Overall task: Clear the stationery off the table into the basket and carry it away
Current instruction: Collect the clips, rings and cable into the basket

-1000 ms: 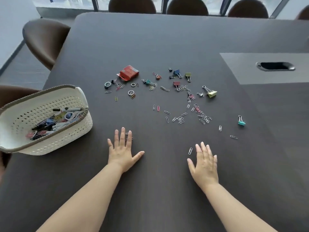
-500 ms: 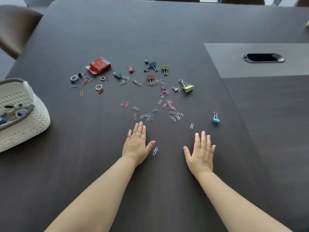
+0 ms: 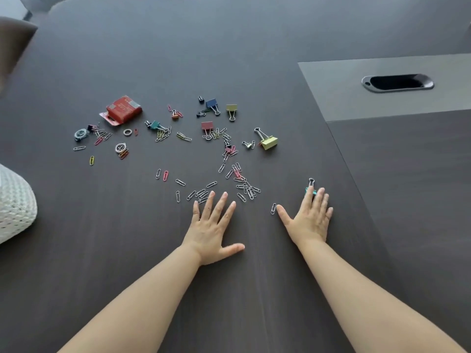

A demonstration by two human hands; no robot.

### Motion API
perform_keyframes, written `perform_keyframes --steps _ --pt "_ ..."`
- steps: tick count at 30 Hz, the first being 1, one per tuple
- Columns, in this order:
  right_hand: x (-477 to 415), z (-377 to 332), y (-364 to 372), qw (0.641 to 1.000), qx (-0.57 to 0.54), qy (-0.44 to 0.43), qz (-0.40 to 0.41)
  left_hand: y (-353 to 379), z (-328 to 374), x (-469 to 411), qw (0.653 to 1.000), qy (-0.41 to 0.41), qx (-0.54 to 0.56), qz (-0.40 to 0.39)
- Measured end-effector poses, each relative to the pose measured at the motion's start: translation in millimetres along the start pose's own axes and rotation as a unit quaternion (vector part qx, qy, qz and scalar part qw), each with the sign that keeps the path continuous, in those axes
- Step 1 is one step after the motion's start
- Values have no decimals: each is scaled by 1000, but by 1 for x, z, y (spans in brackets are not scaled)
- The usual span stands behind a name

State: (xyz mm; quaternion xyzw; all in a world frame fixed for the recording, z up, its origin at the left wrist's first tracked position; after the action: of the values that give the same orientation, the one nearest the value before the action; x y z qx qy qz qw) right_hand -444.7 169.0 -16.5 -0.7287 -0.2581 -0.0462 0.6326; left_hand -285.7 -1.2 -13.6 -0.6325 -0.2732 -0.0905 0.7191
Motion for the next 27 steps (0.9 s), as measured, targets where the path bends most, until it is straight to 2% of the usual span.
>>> perform_keyframes --steps 4,7,14,16,19,22,27 --pt "-15 -21 1 997 28 -71 -1 -17 -12 -33 995 -80 48 26" --pt "-26 -36 1 992 26 -119 -10 -29 -24 -52 991 -106 71 33" --pt "-31 -52 -2 959 44 -276 -56 -41 -38 -66 987 -85 100 89" --pt "-30 -49 0 962 74 -257 -50 -33 -41 -53 987 -103 82 95" --pt "-37 -57 -5 974 102 -195 -48 -28 -47 -46 986 -146 71 36" --pt "-57 -73 -14 981 95 -162 -47 -39 -54 -65 984 -158 80 21" --pt "-100 -96 -25 983 78 -165 -30 -64 -68 -108 989 -114 78 54"
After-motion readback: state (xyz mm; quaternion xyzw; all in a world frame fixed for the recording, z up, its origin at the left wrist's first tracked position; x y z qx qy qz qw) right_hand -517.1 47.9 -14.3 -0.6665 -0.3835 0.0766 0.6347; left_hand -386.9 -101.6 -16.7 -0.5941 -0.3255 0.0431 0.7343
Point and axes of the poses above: each hand's wrist, its own x-axis away from the middle knuckle, its own y-axis out of the palm, z = x × y, the point moved 1 cm from there along -x, towards the middle knuckle, and after that the axes turned 12 degrees about -z, right-handed, at the moved point
